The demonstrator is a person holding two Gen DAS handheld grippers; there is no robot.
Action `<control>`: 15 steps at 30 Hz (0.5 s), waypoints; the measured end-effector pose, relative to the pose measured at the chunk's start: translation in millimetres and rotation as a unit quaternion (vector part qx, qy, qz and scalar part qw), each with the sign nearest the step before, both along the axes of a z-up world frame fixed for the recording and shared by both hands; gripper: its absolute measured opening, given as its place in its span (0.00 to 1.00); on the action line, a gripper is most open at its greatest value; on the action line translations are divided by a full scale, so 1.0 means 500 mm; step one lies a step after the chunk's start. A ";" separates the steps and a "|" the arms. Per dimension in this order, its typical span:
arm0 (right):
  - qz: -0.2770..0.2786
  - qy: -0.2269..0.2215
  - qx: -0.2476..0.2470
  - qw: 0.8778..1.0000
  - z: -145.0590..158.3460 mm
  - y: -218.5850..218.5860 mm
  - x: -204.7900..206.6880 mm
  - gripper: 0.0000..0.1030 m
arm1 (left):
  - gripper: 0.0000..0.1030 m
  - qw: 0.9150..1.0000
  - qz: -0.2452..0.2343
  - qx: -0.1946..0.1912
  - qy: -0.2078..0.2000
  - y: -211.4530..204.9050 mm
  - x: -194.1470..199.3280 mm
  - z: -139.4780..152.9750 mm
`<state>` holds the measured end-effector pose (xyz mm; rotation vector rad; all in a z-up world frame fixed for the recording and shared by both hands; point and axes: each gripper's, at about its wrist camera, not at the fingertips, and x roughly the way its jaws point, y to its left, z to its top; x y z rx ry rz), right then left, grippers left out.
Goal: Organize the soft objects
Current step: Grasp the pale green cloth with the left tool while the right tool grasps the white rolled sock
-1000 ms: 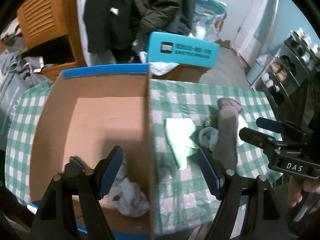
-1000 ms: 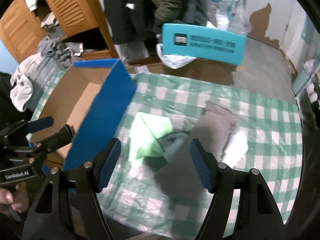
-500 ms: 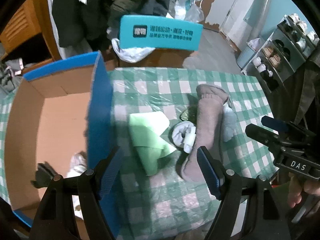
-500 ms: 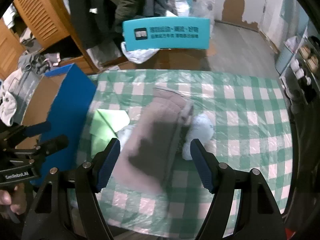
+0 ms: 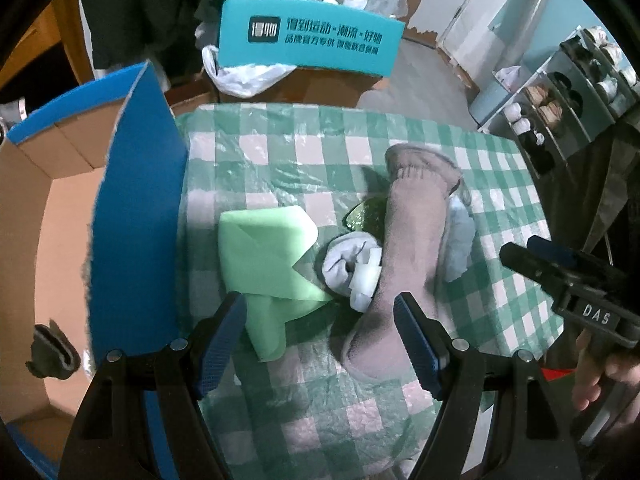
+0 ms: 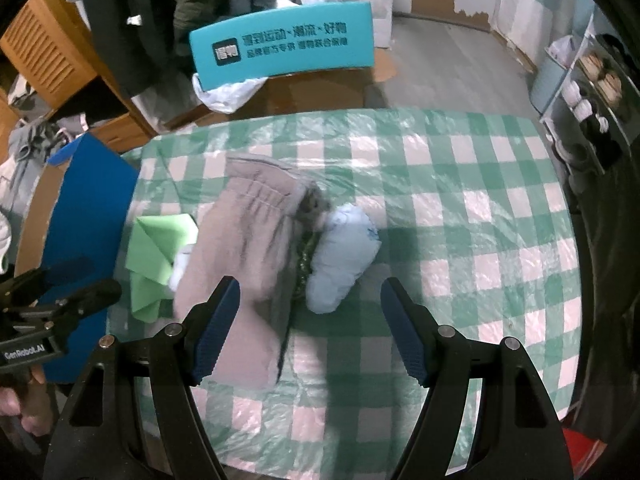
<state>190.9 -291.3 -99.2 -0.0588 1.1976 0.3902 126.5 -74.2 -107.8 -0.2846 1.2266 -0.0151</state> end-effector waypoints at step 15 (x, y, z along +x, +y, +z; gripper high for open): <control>-0.007 0.021 -0.004 1.000 -0.034 0.007 0.035 0.71 | 0.75 0.999 0.032 -0.009 0.023 0.062 0.003 -0.038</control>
